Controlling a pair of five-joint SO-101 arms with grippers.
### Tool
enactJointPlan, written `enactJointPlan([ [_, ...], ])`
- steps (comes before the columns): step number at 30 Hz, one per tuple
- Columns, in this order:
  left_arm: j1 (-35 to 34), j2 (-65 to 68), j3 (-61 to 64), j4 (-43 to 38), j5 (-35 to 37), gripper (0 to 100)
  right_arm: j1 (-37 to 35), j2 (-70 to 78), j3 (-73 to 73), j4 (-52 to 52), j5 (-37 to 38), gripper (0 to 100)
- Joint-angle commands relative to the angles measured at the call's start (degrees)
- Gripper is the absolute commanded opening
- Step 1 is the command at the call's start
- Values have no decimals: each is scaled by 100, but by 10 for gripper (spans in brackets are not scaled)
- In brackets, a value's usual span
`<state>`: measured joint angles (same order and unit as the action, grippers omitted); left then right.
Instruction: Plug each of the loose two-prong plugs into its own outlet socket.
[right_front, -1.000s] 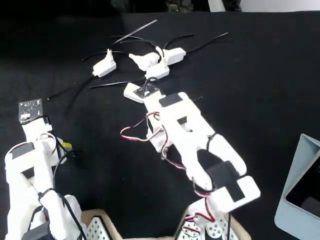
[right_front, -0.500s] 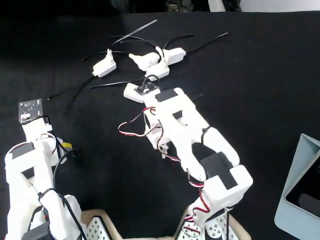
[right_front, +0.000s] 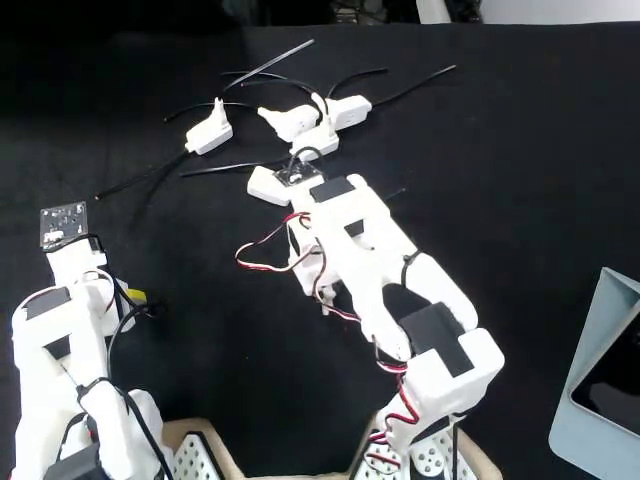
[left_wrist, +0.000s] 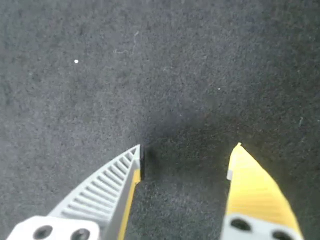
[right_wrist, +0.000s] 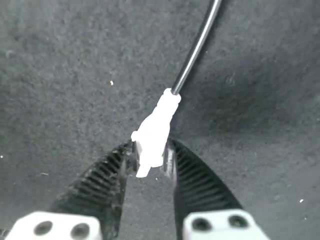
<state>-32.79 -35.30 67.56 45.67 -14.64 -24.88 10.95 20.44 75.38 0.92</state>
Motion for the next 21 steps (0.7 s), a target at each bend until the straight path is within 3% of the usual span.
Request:
enactJointPlan([
  [1, -13, -44, -40, -53, 9, 278, -132, 4, -418, 9, -211, 64],
  [8, -13, -44, -40, -53, 9, 278, -114, 4, -453, 158, -862, 149],
  [21, -13, -44, -31, -62, 9, 278, -132, 4, -453, -255, -1336, 110],
])
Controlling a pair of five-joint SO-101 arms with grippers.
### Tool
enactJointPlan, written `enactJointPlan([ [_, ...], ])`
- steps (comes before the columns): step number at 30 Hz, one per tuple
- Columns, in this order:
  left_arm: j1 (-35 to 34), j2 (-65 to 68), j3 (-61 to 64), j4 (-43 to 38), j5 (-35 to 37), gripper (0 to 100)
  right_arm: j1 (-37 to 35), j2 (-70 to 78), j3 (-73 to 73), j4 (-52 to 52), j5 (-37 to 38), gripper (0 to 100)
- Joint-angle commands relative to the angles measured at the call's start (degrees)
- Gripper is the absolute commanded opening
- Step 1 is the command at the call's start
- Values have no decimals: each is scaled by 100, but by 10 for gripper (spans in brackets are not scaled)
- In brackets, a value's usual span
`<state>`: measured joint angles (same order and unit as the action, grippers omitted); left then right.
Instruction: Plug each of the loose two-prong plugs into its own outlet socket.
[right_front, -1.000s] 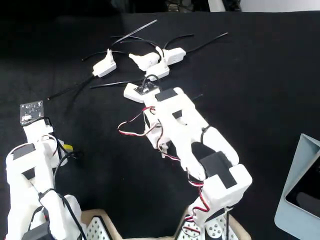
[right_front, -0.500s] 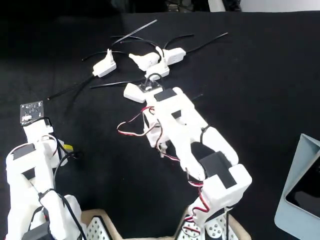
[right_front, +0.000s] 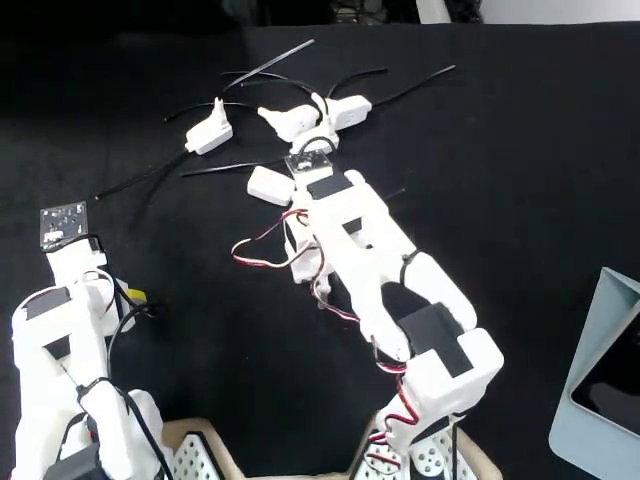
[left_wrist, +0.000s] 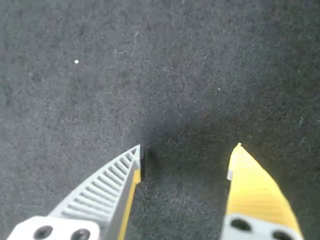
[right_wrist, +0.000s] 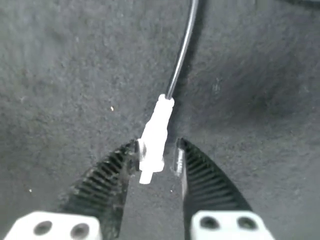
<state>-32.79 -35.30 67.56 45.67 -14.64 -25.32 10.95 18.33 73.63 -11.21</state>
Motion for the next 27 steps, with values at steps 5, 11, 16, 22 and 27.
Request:
enactJointPlan([
  [5, -13, -44, -31, -62, 9, 278, -88, 259, -242, -88, -123, 110],
  [11, -13, -44, -31, -62, 9, 278, -62, 822, -646, 105, -123, 90],
  [16, -13, -44, -31, -70, 9, 278, -62, 734, -1059, 554, -70, 16],
  [22, -13, -44, -31, -70, 9, 278, -88, 462, -1218, 897, -62, 12],
  [27, -13, -44, -31, -70, 9, 278, -149, 752, -1200, 756, -79, 54],
])
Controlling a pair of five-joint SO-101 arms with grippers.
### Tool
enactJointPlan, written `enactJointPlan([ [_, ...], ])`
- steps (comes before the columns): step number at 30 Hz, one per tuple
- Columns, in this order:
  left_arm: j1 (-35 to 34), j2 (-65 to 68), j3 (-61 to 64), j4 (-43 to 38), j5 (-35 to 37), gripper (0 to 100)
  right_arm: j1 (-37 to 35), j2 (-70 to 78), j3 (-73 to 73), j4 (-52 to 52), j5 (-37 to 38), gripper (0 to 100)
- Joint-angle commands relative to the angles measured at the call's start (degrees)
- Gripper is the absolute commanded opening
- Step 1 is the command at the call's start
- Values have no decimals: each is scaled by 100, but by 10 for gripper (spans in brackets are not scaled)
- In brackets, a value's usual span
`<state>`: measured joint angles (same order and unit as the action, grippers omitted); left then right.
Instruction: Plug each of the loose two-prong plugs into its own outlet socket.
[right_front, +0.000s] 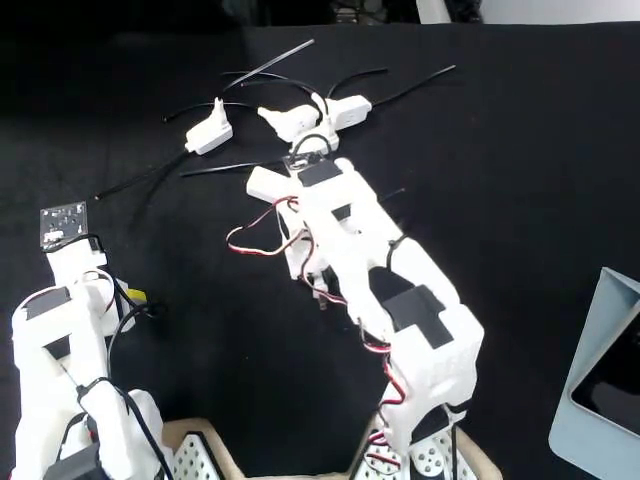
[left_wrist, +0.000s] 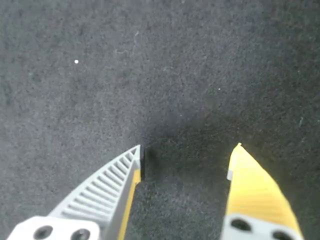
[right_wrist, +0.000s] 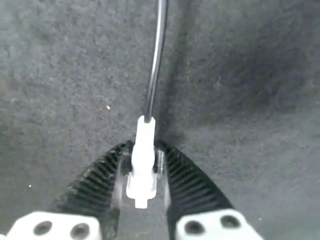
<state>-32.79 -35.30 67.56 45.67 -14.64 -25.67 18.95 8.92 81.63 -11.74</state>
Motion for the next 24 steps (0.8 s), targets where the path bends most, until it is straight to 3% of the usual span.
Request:
enactJointPlan([
  [1, -13, -44, -31, -70, 9, 278, -114, 57, -277, -53, -35, 70],
  [14, -13, -44, -31, -70, 9, 278, -105, 312, -303, -18, -9, 81],
  [18, -13, -44, -31, -70, 9, 278, -114, 312, -391, -18, 18, 11],
  [24, -13, -44, -31, -70, 9, 278, -141, -154, -681, 527, 308, 11],
])
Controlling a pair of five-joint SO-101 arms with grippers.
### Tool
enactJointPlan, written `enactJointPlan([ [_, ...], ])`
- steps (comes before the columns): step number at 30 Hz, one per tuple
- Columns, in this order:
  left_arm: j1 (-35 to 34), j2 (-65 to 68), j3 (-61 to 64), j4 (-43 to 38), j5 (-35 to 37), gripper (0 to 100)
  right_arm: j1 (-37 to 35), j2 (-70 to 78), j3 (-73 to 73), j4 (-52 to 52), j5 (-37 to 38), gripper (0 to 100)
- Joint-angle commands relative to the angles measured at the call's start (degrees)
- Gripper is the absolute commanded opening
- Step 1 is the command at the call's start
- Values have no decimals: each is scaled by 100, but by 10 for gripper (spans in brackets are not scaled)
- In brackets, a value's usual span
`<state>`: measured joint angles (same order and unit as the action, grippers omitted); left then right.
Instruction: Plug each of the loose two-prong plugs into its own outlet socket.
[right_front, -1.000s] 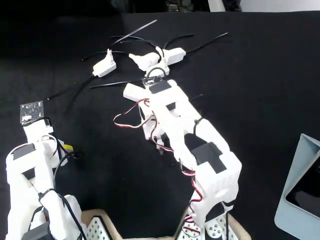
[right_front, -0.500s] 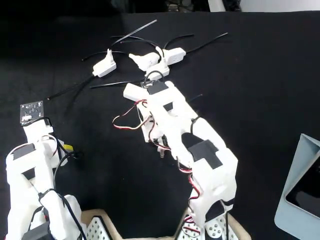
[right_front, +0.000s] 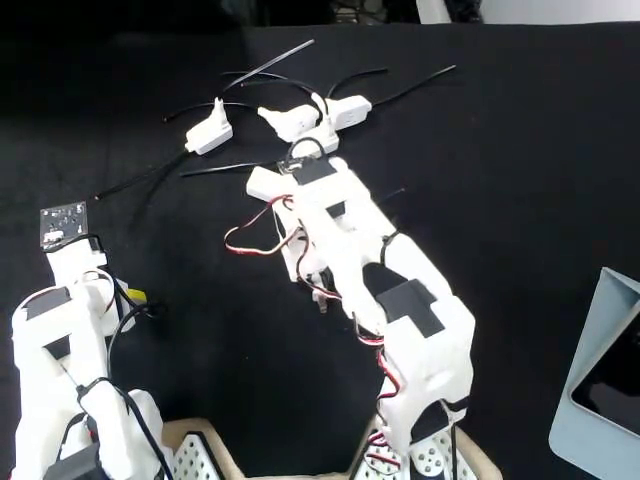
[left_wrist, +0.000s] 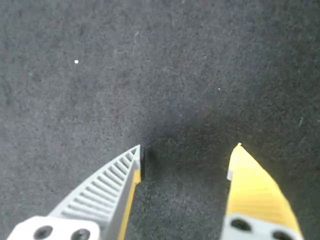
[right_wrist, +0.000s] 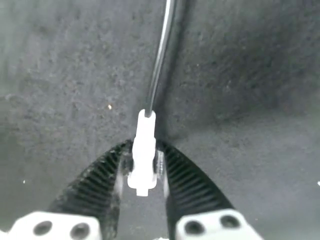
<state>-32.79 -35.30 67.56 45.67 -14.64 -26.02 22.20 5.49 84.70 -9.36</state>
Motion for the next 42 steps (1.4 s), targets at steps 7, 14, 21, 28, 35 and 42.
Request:
enactJointPlan([
  [7, -57, -44, -75, -70, 9, 278, -809, -2369, 268, 352, 79, 11],
  [14, -13, -53, -92, -70, 44, 278, -985, -4110, 1719, -404, 79, 11],
  [21, 523, -545, -523, -35, 703, 278, -1011, -5692, 3029, -1697, 79, 11],
  [28, 1604, -1969, -690, -26, 1969, 278, -1011, -7037, 4549, -3560, 79, 11],
  [35, 2853, -2602, -664, -70, 2391, 278, -1029, -8136, 5481, -3921, 484, 11],
  [42, 3688, -2892, -655, -18, 2374, 278, -1705, -9420, 6202, -3938, 888, 11],
])
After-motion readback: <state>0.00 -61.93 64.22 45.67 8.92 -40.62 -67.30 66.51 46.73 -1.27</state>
